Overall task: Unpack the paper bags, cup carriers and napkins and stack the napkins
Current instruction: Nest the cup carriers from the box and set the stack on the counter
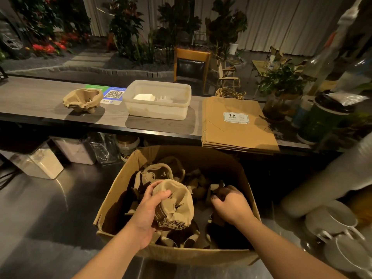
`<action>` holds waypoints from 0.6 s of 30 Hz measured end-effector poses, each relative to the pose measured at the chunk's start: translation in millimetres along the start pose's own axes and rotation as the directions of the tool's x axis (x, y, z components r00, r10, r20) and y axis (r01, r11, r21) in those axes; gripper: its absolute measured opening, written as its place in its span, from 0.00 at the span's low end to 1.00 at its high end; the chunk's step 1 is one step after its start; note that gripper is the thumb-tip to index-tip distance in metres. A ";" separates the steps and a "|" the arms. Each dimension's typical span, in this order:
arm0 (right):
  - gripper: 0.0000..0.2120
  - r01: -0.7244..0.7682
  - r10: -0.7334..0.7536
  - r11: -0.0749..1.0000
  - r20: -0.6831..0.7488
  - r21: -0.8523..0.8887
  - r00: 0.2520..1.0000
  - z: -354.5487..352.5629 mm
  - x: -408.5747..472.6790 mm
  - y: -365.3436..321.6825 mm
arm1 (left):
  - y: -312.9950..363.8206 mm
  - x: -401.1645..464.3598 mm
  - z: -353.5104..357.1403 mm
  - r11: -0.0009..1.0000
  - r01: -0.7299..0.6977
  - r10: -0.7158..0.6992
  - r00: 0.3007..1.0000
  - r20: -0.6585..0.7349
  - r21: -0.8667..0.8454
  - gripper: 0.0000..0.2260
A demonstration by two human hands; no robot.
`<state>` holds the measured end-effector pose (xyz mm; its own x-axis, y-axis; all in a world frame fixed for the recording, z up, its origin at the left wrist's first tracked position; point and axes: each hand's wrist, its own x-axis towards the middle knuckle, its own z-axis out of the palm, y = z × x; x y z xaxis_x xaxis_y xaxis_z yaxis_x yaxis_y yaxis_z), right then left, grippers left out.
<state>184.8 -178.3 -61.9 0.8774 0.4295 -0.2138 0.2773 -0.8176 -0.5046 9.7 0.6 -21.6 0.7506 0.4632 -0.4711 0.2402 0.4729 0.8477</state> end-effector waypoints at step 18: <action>0.20 0.069 -0.193 0.697 0.094 0.714 0.977 -21.6 -26.6 -9.3 | -3.0 5.6 0.5 0.998 0.038 -0.033 0.995 -0.092 0.058 0.20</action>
<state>167.3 -190.4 -33.5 0.7666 0.6133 -0.1901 -0.0254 -0.2668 -0.9634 13.5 1.5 -26.7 0.6827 0.5144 -0.5191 0.3040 0.4460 0.8418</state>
